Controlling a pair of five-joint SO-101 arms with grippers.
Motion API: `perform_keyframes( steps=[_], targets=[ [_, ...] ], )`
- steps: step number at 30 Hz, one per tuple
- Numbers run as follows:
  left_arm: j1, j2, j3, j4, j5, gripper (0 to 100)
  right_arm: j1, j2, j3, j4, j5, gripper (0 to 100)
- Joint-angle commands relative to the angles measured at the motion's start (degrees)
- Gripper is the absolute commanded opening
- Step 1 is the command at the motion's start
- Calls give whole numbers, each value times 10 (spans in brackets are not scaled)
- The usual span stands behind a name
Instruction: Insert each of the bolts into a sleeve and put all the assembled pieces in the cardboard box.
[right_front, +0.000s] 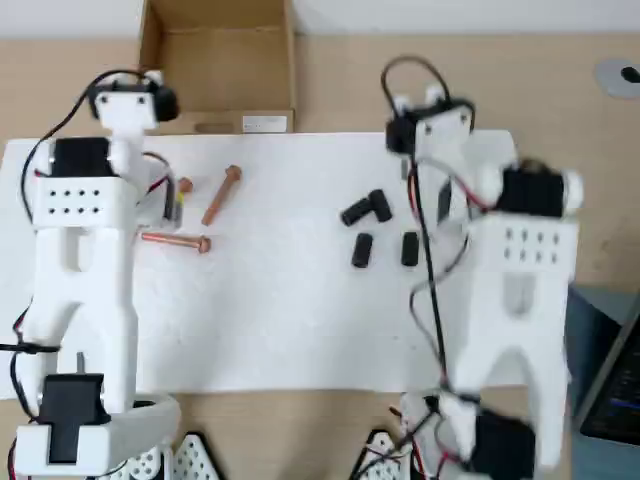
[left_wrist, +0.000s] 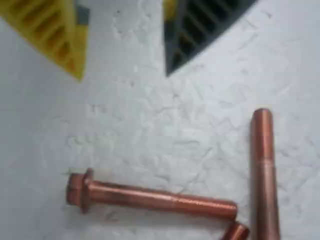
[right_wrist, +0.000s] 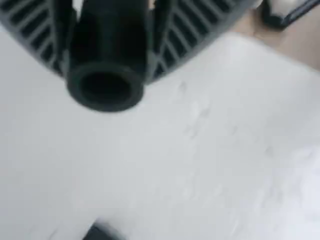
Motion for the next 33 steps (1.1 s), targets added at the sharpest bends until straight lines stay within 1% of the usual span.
perform_keyframes(
  steps=[1, 6, 10, 17, 22, 26, 33],
  targets=[
    [33, 14, -57, 3, 3, 117, 7, -117, 107, -30, -6, 10],
    [39, 112, -123, 3, 13, 117, 19, -244, 229, -78, -4, 10],
    [40, 201, -202, 3, 11, 117, 36, -296, 251, -95, -4, 10],
    [47, 356, -338, 3, 11, 117, 42, -294, 269, -123, -4, 10],
    [64, 445, -426, 3, 1, 117, 42, -294, 271, -126, -4, 10],
    [64, 509, -497, 4, -2, 118, 42, -295, 271, -126, -4, 10],
    [67, 586, -562, 5, -11, 118, 42, -295, 271, -126, -3, 10]
  ],
)
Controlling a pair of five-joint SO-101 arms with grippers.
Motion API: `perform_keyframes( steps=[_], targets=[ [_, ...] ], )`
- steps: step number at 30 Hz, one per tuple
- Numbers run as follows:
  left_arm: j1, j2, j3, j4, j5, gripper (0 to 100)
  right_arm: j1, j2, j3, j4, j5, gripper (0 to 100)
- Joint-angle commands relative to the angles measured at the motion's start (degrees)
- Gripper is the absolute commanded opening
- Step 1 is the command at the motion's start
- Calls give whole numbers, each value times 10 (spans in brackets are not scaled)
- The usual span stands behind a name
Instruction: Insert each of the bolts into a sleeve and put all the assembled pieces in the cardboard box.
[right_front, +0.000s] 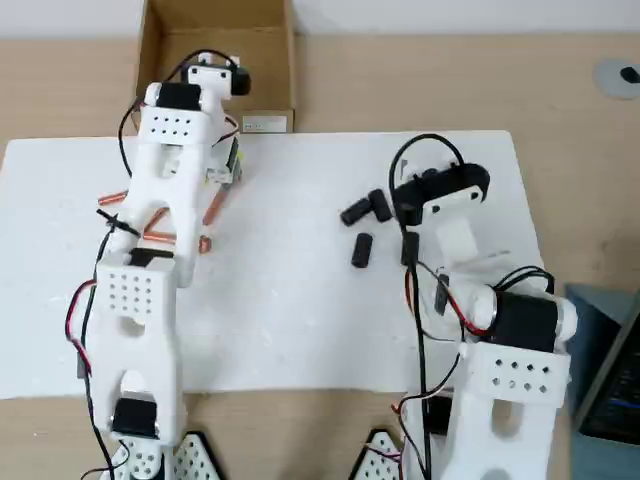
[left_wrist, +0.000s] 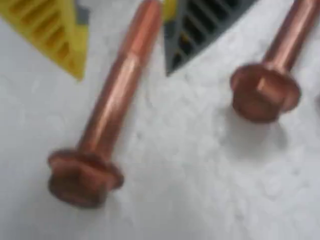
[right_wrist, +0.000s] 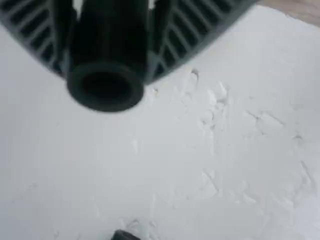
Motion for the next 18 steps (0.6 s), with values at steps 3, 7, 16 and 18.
perform_keyframes(
  steps=[3, 7, 16, 18],
  targets=[
    [8, 27, -74, 1, -7, 118, 7, -10, 0, -12, -1, 10],
    [8, 63, -108, 1, -7, 118, 7, -10, 1, -12, -1, 10],
    [19, 145, -154, 10, -6, 42, 7, -10, 1, -12, -1, 10],
    [21, 146, -158, 22, -6, 16, 7, -10, 1, -12, -1, 10]
  ],
)
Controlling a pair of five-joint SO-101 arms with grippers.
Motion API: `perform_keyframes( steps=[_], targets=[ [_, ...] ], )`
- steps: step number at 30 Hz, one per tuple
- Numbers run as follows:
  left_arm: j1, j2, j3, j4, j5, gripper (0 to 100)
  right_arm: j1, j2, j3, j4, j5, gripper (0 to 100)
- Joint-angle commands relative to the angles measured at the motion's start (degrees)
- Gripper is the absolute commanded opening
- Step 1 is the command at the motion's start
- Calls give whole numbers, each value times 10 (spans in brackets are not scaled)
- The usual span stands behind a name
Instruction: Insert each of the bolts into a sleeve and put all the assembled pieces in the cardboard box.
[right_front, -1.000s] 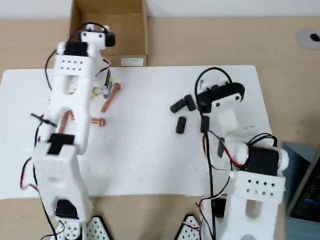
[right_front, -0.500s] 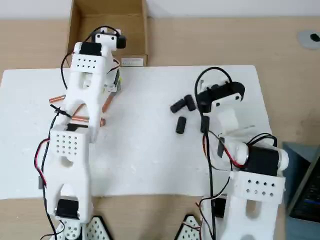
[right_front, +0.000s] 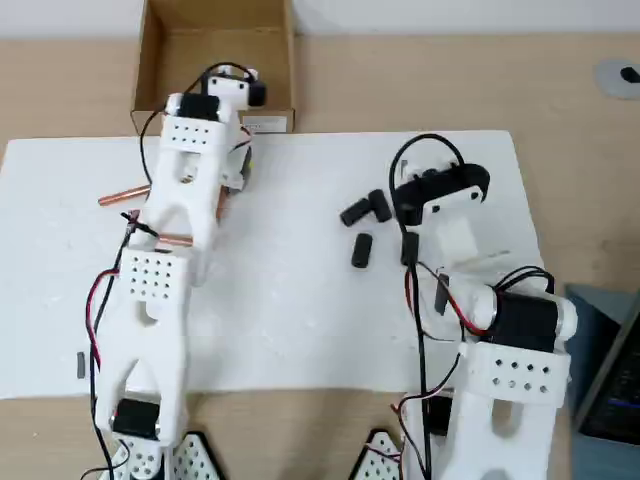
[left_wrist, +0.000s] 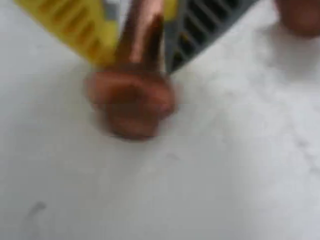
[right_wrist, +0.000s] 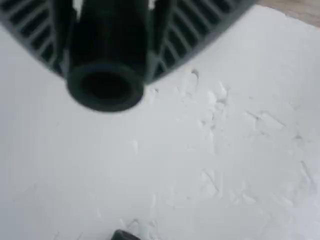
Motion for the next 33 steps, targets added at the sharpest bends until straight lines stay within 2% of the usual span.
perform_keyframes(
  steps=[1, 8, 13, 21, 27, 33],
  targets=[
    [3, 3, -22, 13, 0, 5, 7, -10, 1, -12, -1, 10],
    [3, 0, -103, 64, 14, 4, 7, -14, -2, -7, -4, 10],
    [10, -77, -76, 64, 18, 4, 7, -15, -45, 25, -4, 10],
    [44, -289, 113, 64, 21, 3, 7, -15, -67, 32, -4, 10],
    [44, -471, 312, 63, 138, 4, 7, -17, -67, 32, -4, 10],
    [45, -646, 466, 62, 151, 4, 7, -107, -62, 13, -4, 9]
  ],
)
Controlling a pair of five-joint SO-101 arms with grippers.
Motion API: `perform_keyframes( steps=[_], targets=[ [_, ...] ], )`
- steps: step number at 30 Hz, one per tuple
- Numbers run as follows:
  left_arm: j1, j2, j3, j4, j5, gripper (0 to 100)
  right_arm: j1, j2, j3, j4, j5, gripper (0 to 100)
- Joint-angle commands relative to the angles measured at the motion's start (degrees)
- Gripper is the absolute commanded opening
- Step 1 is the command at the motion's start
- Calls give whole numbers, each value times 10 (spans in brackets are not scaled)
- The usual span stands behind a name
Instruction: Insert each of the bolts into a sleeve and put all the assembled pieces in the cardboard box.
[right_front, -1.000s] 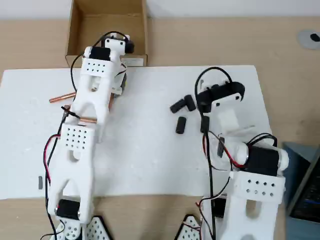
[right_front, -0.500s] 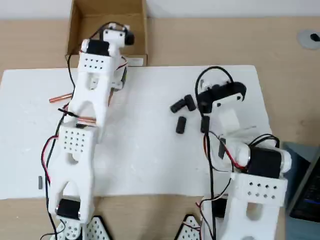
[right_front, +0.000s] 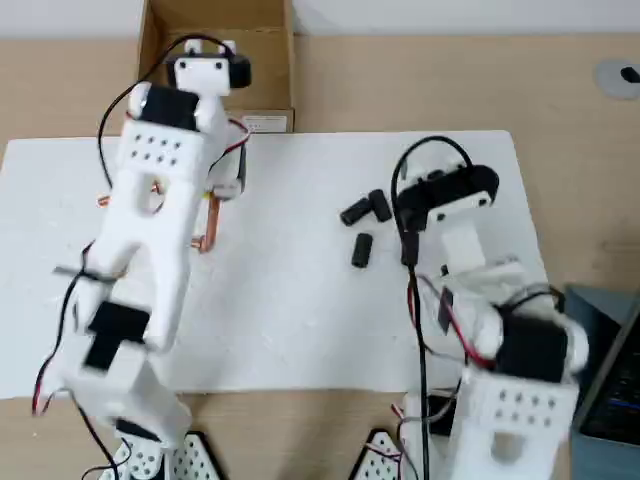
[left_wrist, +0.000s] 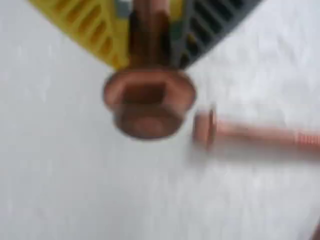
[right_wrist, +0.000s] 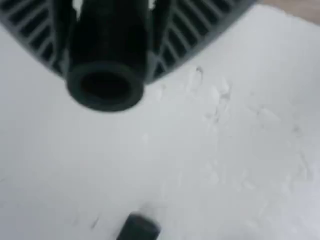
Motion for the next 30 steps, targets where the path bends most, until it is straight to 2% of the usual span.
perform_keyframes(
  steps=[1, 7, 17, 23, 27, 30],
  targets=[
    [3, -131, 66, 4, 6, 4, 7, -66, -21, -24, -4, 9],
    [-1, -269, 193, -47, 6, 4, 7, -182, 81, -77, -4, 9],
    [-1, -562, 539, -292, 7, 2, 4, -365, 272, -212, -69, 9],
    [0, -701, 673, -357, 11, 2, 3, -436, 354, -242, -69, 9],
    [1, -775, 731, -384, 18, 2, -34, -465, 393, -254, -69, 9],
    [0, -827, 771, -405, 70, 2, -89, -480, 418, -273, -87, 9]
  ],
)
